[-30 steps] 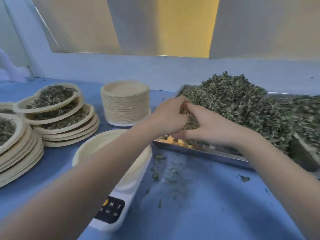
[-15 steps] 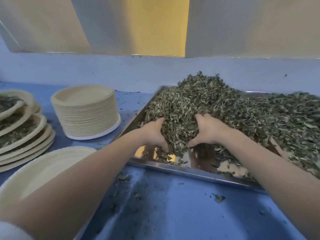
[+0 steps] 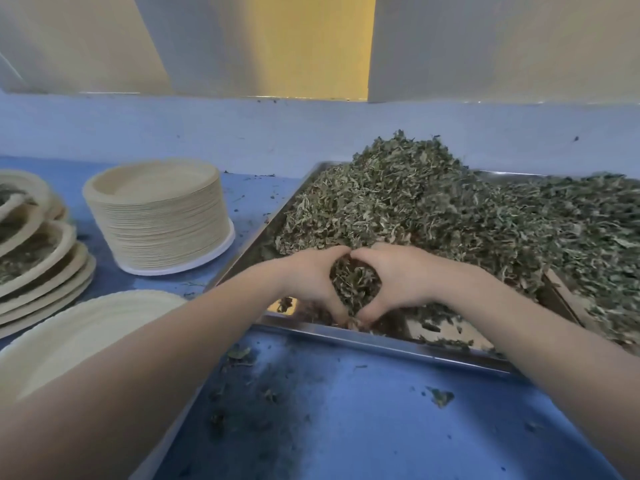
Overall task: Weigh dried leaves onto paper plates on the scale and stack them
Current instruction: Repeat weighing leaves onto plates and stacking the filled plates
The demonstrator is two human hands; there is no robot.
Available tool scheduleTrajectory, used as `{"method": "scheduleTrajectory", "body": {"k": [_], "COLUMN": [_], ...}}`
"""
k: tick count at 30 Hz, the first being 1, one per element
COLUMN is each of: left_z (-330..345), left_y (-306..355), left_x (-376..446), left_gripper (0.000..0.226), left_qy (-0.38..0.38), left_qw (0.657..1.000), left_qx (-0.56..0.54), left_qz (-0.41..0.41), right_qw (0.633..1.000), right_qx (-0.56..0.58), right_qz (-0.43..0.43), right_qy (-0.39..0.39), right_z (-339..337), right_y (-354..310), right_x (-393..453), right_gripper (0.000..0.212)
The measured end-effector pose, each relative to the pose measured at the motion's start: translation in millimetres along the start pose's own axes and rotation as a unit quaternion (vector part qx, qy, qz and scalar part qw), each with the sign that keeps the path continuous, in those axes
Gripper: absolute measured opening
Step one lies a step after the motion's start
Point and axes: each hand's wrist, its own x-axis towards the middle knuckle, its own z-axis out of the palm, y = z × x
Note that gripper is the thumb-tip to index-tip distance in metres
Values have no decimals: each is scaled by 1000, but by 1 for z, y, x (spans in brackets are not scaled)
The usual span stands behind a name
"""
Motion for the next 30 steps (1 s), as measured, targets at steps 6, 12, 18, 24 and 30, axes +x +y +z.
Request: {"method": "scheduleTrajectory", "body": {"k": [6, 12, 18, 24, 30], "left_z": [1, -16, -58, -88, -80], "left_y": [-2, -4, -1, -25, -65], "left_x": [4, -15, -52, -116, -189], "left_gripper": [97, 63, 44, 34, 40], "left_qy": [4, 64, 96, 103, 172], "left_qw": [994, 980, 973, 975, 964], "left_qx": [-98, -186, -212, -197, -180], "left_qz": [-45, -22, 1, -18, -88], "right_qw": [986, 941, 935, 919, 924], "right_qx": [164, 327, 334, 365, 323], "right_qz": [7, 6, -25, -111, -192], "right_qy": [14, 83, 118, 96, 69], "right_z": [13, 2, -40, -59, -41], "right_y": [-11, -20, -53, -121, -197], "right_x": [19, 21, 20, 16, 17], "right_gripper": [97, 77, 79, 56, 62]}}
